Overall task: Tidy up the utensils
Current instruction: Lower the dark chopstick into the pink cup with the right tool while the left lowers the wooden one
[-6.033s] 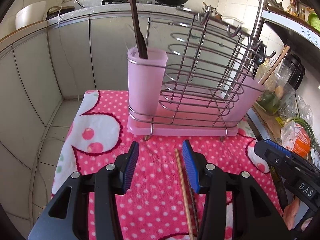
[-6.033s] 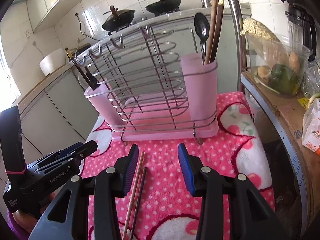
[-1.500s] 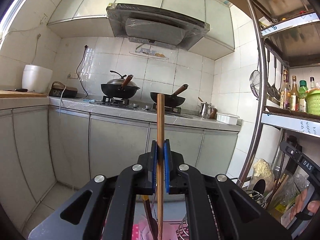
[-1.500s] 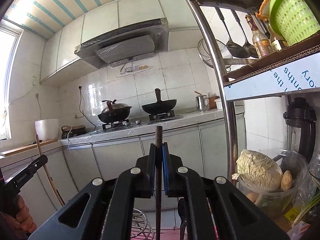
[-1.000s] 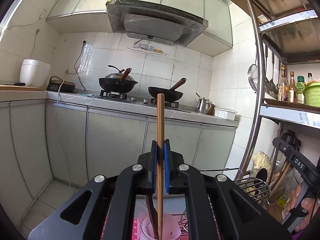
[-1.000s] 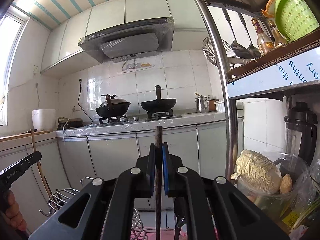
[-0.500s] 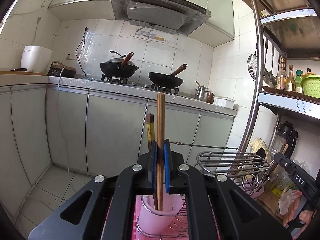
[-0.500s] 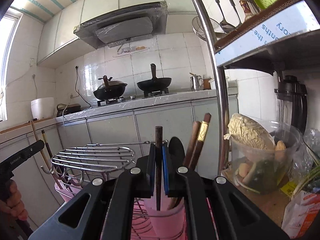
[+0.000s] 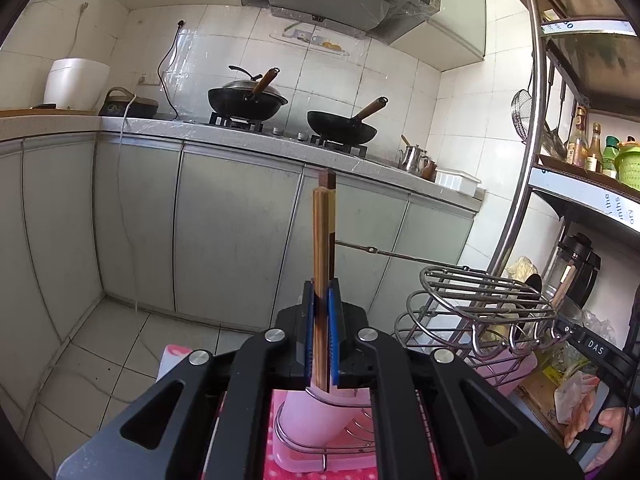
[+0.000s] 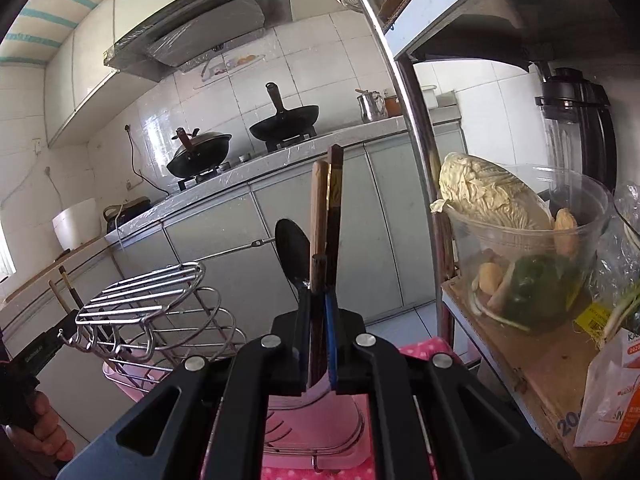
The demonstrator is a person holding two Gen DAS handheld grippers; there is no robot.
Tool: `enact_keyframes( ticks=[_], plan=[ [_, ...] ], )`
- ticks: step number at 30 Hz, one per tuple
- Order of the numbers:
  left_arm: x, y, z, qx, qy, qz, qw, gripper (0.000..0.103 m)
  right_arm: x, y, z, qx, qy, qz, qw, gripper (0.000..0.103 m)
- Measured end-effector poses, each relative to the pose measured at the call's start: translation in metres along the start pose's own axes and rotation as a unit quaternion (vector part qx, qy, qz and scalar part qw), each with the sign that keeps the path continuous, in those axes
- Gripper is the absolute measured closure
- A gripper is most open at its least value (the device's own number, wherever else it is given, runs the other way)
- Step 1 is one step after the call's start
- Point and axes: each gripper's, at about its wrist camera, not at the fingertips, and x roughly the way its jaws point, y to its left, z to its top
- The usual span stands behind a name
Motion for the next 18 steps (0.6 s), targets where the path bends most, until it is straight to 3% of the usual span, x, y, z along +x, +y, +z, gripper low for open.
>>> enact_keyframes(
  ticks=[7, 18],
  plan=[
    [0.01, 0.003, 0.019, -0.014, 0.006, -0.007, 0.9999, 0.097, 0.021, 0.009, 0.029, -0.021, 0.033, 0.015, 0.999, 0.097],
    [0.011, 0.004, 0.007, -0.017, 0.025, -0.007, 0.9995, 0.097, 0.022, 0.006, -0.002, -0.016, 0.069, 0.004, 0.997, 0.097]
  ],
)
